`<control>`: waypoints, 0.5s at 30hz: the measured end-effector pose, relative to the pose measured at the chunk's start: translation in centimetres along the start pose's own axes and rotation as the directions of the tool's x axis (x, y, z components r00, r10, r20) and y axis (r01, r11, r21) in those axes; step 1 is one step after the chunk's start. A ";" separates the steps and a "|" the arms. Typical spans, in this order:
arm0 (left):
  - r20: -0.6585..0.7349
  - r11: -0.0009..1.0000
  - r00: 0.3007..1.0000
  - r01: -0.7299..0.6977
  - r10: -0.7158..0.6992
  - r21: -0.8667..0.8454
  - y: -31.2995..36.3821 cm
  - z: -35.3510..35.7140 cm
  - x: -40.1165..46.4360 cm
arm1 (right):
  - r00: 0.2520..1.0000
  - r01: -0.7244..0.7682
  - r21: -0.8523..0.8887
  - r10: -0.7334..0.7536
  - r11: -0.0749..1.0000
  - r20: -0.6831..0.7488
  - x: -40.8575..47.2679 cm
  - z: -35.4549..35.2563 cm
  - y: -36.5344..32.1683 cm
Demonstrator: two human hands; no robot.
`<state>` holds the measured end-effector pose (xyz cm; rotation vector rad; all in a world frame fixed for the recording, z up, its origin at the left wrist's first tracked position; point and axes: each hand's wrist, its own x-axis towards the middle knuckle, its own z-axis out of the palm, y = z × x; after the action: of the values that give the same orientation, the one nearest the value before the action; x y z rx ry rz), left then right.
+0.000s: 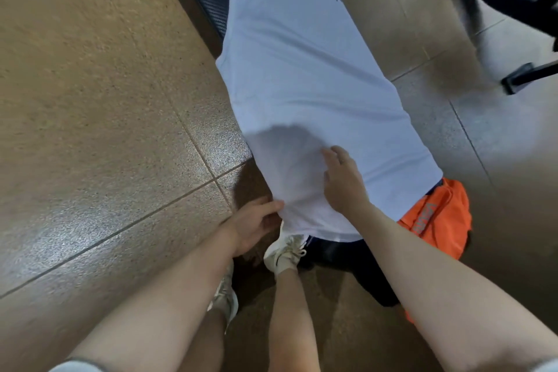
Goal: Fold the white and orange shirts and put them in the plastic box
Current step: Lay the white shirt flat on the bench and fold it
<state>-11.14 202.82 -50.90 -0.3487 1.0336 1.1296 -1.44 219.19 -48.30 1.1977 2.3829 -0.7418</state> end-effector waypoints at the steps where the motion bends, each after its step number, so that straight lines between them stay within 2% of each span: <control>1: -0.004 1.000 1.000 -0.003 0.003 0.003 0.0 0.5 -0.9 | 0.999 -0.032 0.015 0.031 0.999 0.016 -1.1 -0.1 0.1; 5: -0.083 0.996 0.996 -0.037 0.044 0.082 -0.1 2.4 -2.8 | 0.988 -0.144 0.087 0.138 0.986 0.074 -4.6 -0.8 0.8; 8: -0.120 0.979 0.990 -0.045 0.070 0.201 -0.6 3.8 -3.3 | 0.985 -0.119 0.121 0.102 0.986 0.138 -6.5 -1.5 1.5; 12: -0.066 0.979 0.996 -0.050 0.064 0.195 -1.9 5.8 -2.8 | 0.970 -0.077 0.168 0.034 0.983 0.242 -7.8 -1.2 2.3; 15: -0.180 0.967 0.979 -0.050 0.097 0.250 -3.7 6.1 -1.4 | 0.957 -0.102 0.159 0.053 0.982 0.285 -7.6 -0.4 3.5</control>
<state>-4.97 204.66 -47.58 -0.2252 1.3508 1.0343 5.74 216.44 -44.88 1.1581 2.0631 -1.0344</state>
